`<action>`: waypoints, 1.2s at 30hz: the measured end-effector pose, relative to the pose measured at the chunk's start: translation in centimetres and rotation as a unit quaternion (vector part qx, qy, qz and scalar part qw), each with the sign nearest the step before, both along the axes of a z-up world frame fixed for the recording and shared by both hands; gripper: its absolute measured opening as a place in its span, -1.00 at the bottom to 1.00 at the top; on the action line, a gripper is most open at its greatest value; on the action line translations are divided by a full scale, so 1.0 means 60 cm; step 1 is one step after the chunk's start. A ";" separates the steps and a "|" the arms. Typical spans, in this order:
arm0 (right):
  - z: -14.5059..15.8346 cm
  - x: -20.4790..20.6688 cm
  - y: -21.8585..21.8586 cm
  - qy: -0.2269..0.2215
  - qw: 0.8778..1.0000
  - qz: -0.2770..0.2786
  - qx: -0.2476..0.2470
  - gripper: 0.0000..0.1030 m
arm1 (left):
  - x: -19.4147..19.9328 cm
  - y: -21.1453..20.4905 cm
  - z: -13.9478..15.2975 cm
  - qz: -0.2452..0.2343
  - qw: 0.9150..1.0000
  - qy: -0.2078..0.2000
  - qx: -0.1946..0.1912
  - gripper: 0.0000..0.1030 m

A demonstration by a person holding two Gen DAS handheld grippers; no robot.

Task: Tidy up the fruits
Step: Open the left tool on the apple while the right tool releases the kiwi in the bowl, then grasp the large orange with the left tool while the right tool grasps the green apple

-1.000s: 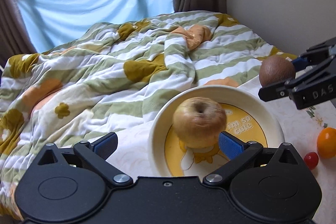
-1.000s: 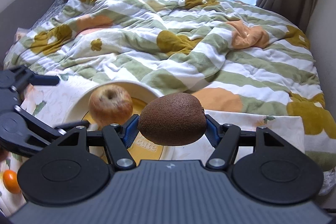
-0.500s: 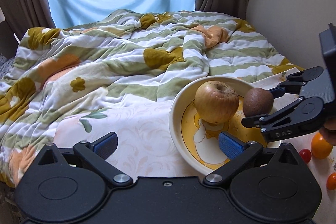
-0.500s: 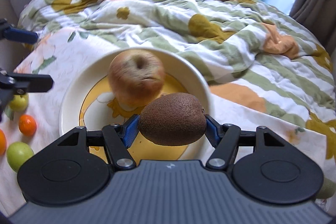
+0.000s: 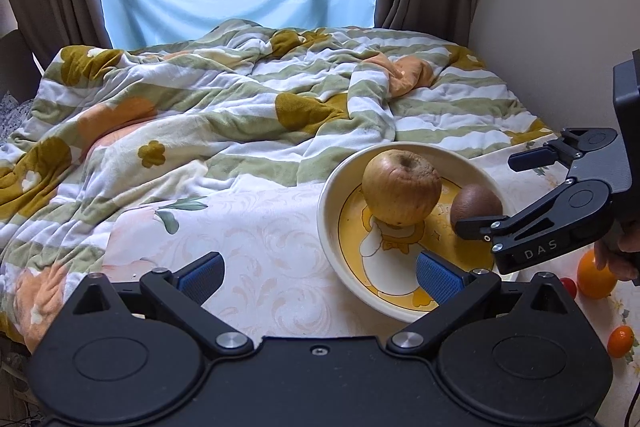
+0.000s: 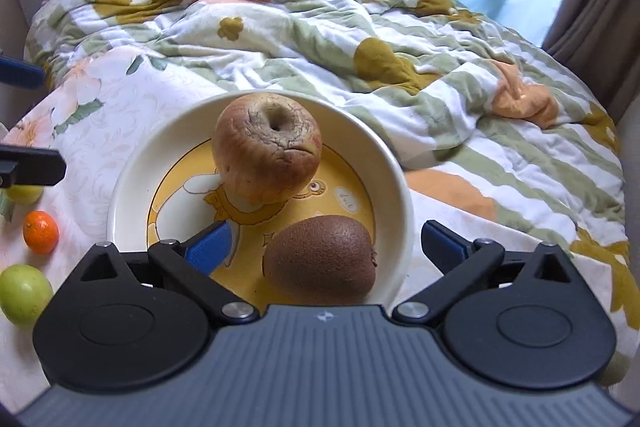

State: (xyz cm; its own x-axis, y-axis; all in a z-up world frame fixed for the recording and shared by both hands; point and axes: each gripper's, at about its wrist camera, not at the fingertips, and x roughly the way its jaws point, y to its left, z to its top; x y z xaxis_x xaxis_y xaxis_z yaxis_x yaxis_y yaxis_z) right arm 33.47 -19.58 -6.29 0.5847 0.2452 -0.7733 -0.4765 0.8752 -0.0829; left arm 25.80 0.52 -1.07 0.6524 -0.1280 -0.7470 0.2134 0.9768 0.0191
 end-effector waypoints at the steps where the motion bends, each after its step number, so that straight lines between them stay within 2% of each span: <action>1: 0.005 -0.003 -0.003 -0.001 1.000 -0.005 0.005 1.00 | -0.003 0.000 0.004 0.001 1.000 -0.002 -0.001 1.00; 12: 0.081 -0.063 -0.052 -0.001 0.998 -0.048 0.045 1.00 | -0.075 -0.014 0.060 0.012 0.999 -0.037 -0.016 1.00; 17: 0.122 -0.113 -0.077 -0.012 0.996 -0.063 0.054 1.00 | -0.127 -0.019 0.091 0.024 0.998 -0.061 -0.017 1.00; 24: 0.170 -0.199 -0.096 -0.037 0.994 -0.078 0.066 1.00 | -0.211 -0.005 0.114 0.058 0.995 -0.067 -0.043 1.00; 36: 0.209 -0.333 -0.081 -0.095 0.991 -0.058 0.075 1.00 | -0.330 0.025 0.127 0.104 0.991 -0.087 -0.018 1.00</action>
